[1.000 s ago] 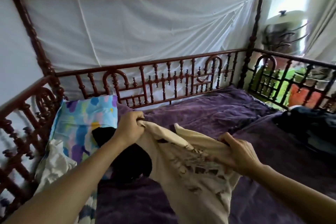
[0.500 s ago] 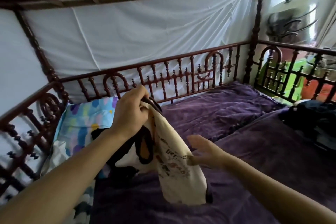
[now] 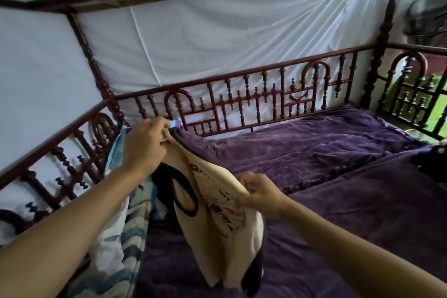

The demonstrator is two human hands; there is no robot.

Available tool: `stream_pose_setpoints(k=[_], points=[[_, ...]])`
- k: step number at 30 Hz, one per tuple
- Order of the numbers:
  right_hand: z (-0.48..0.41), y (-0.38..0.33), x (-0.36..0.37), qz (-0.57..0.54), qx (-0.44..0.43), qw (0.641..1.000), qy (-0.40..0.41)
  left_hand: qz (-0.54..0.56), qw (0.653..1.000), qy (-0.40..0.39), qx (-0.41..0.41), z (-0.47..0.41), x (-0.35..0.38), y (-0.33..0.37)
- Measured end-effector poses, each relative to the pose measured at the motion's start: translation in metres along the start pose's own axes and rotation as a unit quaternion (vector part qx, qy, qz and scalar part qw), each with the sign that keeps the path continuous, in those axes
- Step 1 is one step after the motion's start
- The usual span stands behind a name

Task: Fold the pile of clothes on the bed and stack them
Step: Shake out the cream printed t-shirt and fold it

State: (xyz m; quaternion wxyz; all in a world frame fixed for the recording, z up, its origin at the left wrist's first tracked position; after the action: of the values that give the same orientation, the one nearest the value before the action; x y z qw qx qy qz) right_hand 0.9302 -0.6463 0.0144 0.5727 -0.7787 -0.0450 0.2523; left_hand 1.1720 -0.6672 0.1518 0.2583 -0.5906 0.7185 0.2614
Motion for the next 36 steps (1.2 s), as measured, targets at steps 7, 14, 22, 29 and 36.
stream_pose_setpoints(k=[7,14,22,29,36], points=[[0.022,0.025,0.015,-0.014,0.049,0.999,0.003,0.010,0.995,-0.077,0.059,-0.002,0.065,0.012],[0.040,0.019,0.011,0.409,-0.132,0.891,0.146,0.020,0.967,-0.228,0.109,0.001,0.130,-0.025],[0.034,0.045,0.035,0.177,0.104,0.958,0.199,0.122,0.966,-0.227,0.003,-0.052,0.179,-0.059],[0.105,0.058,-0.044,0.187,0.120,0.911,0.347,0.381,0.875,-0.267,-0.130,-0.075,0.246,0.031],[0.206,0.136,-0.153,0.259,0.272,0.818,0.435,0.412,0.834,-0.361,-0.062,-0.049,0.307,0.214]])
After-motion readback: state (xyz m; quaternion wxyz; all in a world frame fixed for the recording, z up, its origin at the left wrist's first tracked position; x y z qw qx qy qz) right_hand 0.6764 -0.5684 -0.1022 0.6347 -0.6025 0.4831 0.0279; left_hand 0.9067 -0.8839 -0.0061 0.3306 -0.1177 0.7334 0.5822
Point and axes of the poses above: each hand's wrist, its own z-axis away from the middle knuckle, its own x-axis out of the palm, y = z × x, the point moved 5 cm from there along -z, towards the middle knuckle, and after that the axes turned 5 degrees about -x, right-handed, at the moved point
